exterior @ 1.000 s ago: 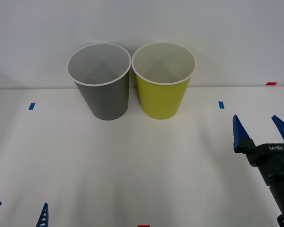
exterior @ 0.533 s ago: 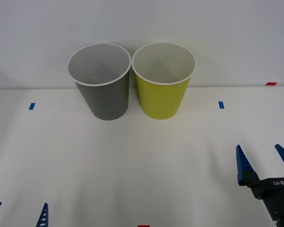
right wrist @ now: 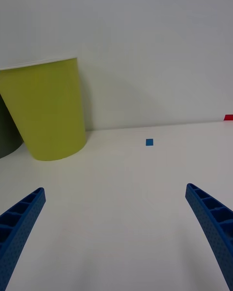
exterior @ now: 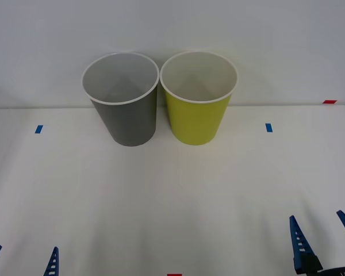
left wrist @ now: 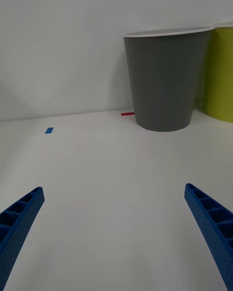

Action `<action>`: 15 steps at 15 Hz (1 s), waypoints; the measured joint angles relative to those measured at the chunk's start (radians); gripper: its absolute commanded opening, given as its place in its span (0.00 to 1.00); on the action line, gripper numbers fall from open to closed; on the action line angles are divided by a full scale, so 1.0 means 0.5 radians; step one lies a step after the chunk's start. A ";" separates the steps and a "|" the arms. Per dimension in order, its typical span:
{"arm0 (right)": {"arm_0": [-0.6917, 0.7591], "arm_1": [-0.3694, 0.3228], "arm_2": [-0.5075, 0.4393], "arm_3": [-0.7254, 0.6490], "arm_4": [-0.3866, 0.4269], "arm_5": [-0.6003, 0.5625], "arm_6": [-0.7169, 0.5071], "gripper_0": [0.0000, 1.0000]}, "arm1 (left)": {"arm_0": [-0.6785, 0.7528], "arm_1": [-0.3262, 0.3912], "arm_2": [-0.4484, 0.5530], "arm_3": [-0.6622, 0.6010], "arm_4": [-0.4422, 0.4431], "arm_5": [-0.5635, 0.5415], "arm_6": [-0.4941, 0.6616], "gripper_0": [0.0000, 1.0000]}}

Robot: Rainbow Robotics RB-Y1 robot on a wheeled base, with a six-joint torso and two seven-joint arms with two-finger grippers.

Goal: Put cans in the gray bin and PET bottles in the light green bin.

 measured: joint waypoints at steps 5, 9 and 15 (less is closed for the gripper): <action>0.134 -0.022 0.040 0.003 0.001 -0.169 0.005 1.00 | 0.000 0.000 0.000 0.000 0.000 0.000 0.000 1.00; 0.174 -0.023 0.070 0.005 -0.003 -0.208 -0.002 1.00 | 0.000 0.000 0.000 0.000 0.000 0.000 0.000 1.00; 0.232 -0.015 0.108 0.004 -0.026 -0.210 -0.021 1.00 | 0.000 0.000 0.000 0.000 0.000 0.000 0.000 1.00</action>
